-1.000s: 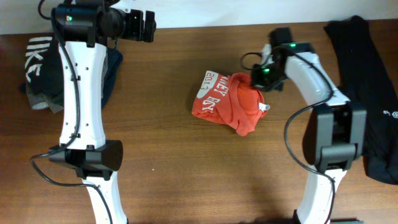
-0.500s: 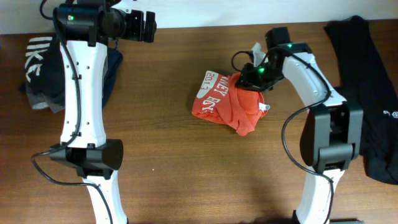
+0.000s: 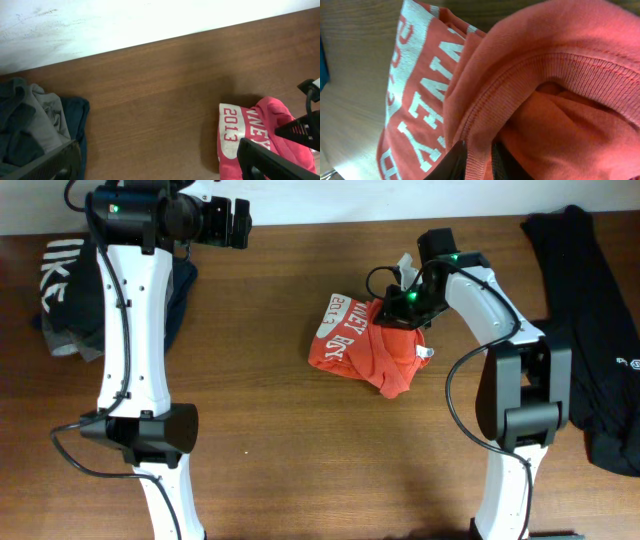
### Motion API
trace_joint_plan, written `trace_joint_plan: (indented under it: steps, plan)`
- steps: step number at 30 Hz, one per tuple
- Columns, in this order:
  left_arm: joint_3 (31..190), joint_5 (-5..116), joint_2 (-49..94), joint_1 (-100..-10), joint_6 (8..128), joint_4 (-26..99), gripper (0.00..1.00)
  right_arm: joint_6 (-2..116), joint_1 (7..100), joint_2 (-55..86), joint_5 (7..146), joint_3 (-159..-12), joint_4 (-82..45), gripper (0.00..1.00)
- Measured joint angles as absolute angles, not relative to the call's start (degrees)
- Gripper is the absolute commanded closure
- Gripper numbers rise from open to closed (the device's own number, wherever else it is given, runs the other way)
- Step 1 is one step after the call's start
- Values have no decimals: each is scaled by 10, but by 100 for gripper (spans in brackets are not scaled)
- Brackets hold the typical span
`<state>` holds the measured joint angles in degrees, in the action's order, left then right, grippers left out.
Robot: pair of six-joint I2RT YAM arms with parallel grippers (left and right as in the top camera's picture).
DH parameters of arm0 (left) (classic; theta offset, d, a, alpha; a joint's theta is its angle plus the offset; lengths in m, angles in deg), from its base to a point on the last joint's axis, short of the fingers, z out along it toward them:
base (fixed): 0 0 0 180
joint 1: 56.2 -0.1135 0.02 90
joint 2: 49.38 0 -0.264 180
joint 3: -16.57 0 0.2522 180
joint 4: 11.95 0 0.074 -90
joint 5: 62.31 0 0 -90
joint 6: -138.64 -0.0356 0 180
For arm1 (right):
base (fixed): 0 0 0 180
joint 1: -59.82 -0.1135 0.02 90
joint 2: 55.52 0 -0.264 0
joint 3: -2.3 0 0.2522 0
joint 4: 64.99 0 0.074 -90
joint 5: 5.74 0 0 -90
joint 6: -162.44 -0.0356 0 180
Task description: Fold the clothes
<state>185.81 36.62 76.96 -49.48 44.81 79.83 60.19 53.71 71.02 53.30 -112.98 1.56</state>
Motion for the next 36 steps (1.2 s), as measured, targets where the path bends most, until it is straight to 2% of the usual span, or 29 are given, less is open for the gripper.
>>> trace_joint_plan:
  steps: [15, 17, 21, 29, 36]
  plan:
    - [1858, 366, 770, -495, 448, 798, 1, 595, 531, 716, 533, -1130, 10, 73]
    - [1858, 366, 770, -495, 448, 798, 1, 595, 525, 716, 533, -1130, 9, 77]
    - [1858, 366, 770, -495, 448, 799, 1, 594, 515, 716, 533, -1130, 4, 96]
    - [1858, 366, 770, -495, 448, 801, 1, 592, 524, 717, 533, -1130, 6, 96]
    - [1858, 366, 770, -495, 448, 801, 1, 594, 576, 717, 533, -1130, 71, 96]
